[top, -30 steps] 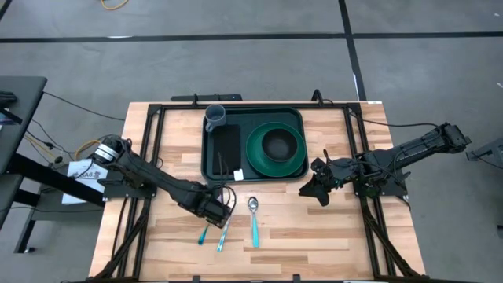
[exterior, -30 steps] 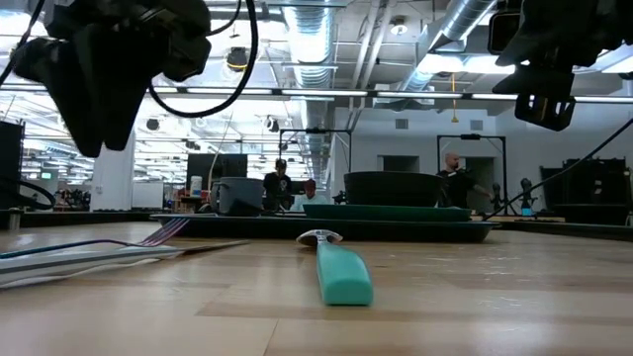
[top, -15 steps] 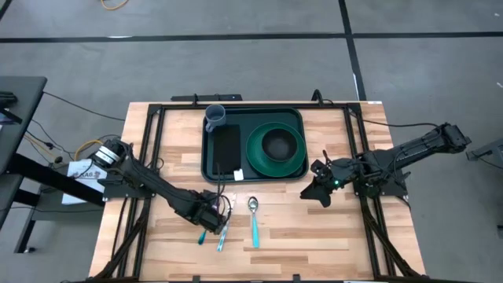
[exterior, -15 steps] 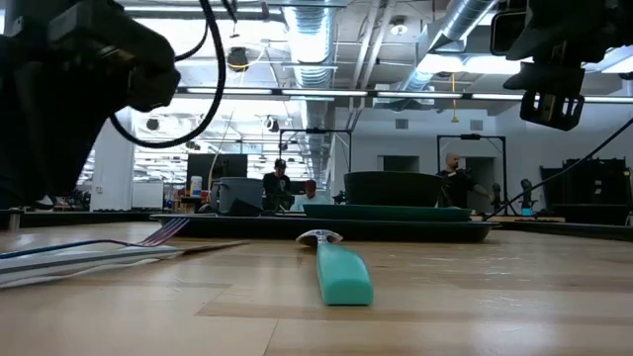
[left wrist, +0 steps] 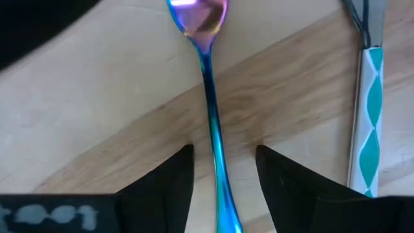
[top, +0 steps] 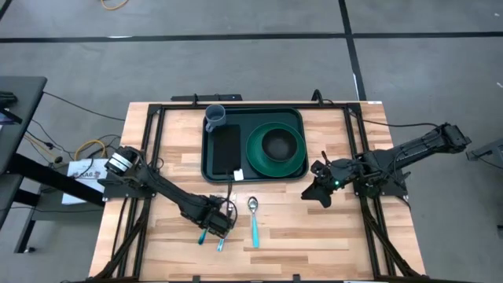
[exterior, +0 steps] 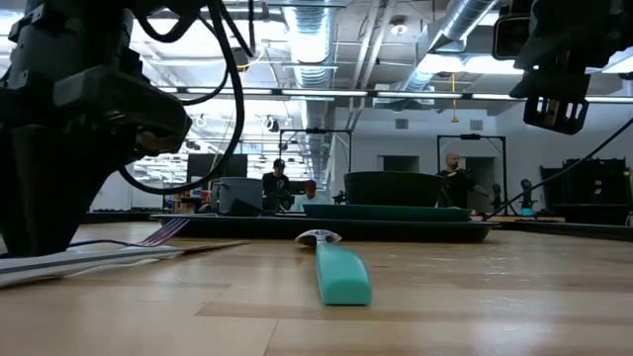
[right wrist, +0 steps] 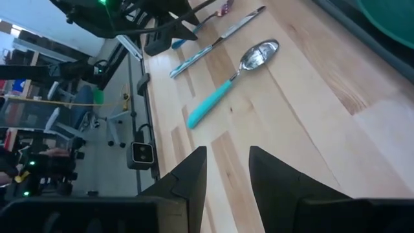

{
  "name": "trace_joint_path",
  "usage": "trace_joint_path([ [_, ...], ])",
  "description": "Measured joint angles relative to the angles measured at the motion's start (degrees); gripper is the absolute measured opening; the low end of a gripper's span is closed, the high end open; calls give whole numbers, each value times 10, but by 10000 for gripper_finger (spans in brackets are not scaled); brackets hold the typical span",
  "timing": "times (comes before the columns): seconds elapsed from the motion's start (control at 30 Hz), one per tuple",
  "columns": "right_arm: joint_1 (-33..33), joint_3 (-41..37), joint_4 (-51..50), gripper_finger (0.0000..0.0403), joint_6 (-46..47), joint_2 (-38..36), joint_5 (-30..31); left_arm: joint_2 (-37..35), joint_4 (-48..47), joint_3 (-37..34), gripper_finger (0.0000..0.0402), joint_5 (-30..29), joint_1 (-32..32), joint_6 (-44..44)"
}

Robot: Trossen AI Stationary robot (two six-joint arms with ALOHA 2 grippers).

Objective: Set up tray
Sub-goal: Put the blue fork on the black napkin

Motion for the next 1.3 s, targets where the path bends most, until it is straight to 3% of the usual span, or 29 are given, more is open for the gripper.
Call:
trace_joint_path([
  [0.23, 1, 0, 2, 108, -3, 0, 0, -4, -10, -1, 139, -17, 0, 0],
  [0.83, 1, 0, 3, 108, -8, 0, -1, -5, -2, -2, 8, -6, 0, -9],
  [1.07, 1, 0, 3, 108, -20, 0, -4, -5, -7, 1, 3, -10, 0, -26],
  [1.3, 1, 0, 1, 108, -21, 0, -10, 4, -47, 60, 1, -49, 0, -60],
])
